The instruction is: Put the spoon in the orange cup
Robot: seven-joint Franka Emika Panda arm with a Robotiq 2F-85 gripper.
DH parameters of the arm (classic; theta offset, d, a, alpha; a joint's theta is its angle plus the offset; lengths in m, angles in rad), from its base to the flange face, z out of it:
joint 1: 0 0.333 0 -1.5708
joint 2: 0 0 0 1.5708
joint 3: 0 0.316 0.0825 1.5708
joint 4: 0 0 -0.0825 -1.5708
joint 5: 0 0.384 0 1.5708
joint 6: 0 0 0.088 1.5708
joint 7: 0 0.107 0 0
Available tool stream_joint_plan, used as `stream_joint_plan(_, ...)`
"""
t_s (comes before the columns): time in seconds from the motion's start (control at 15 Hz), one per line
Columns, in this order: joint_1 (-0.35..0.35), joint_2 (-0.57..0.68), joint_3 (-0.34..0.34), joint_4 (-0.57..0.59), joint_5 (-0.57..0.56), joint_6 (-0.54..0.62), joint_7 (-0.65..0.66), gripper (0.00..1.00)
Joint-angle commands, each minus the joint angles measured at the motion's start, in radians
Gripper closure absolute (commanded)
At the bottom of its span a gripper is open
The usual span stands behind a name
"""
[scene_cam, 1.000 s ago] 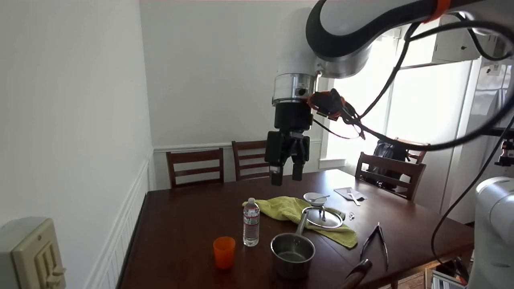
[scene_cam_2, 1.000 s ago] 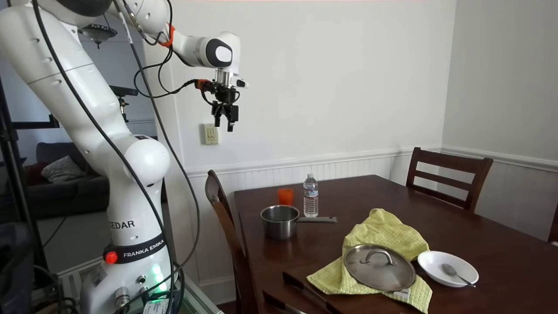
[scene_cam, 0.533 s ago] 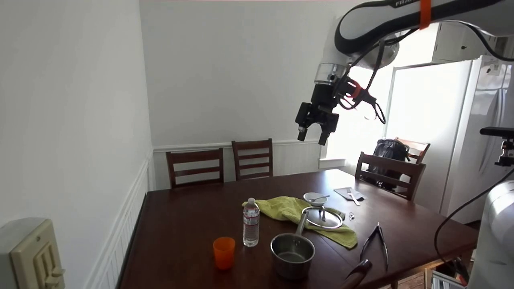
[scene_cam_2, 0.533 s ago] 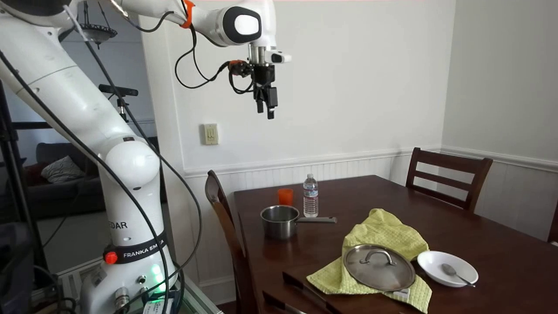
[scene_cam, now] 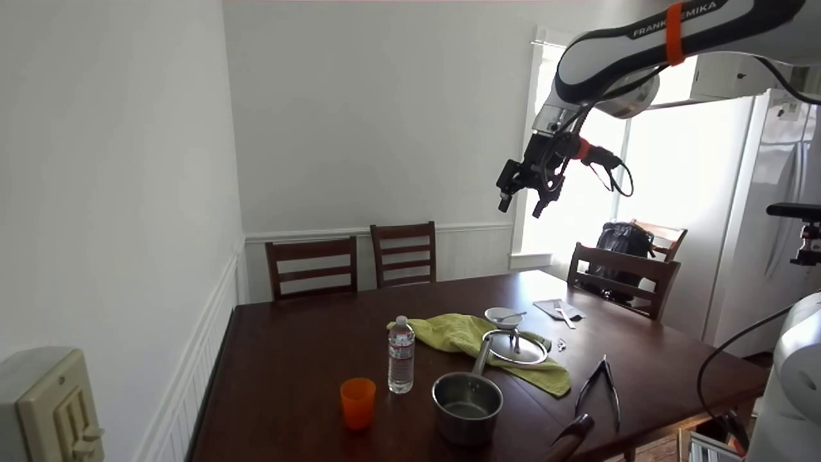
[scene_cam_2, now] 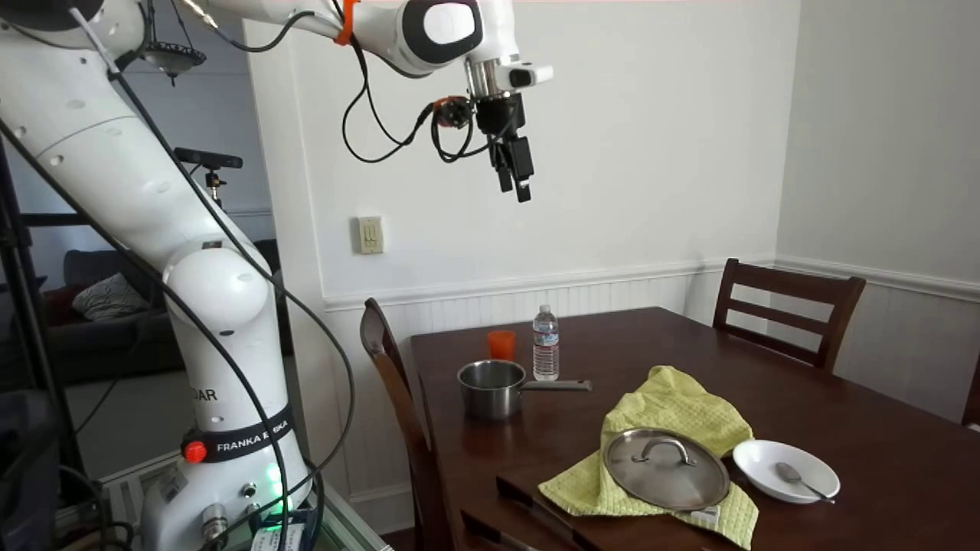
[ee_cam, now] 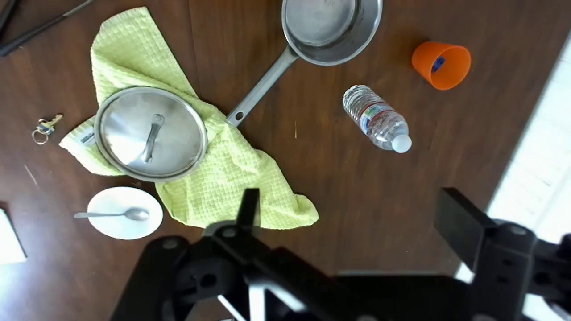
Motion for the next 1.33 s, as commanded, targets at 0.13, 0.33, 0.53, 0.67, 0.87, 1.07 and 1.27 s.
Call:
stream_joint_plan(0.13, -0.049, 0.130, -0.079, 0.129, 0.016, 0.038, 0.068, 0.00)
stream_joint_plan(0.33, -0.108, 0.270, -0.122, 0.231, -0.073, 0.059, 0.077, 0.00)
stream_joint_plan(0.53, -0.126, 0.451, -0.172, 0.338, -0.110, 0.092, 0.063, 0.00)
stream_joint_plan(0.67, -0.121, 0.570, -0.199, 0.415, -0.060, 0.031, 0.038, 0.00)
stream_joint_plan(0.87, -0.134, 0.738, -0.212, 0.520, 0.004, -0.034, 0.028, 0.00)
stream_joint_plan(1.07, -0.128, 0.722, -0.207, 0.474, -0.009, -0.006, 0.052, 0.00)
stream_joint_plan(1.27, -0.133, 0.764, -0.210, 0.529, 0.004, -0.036, 0.053, 0.00)
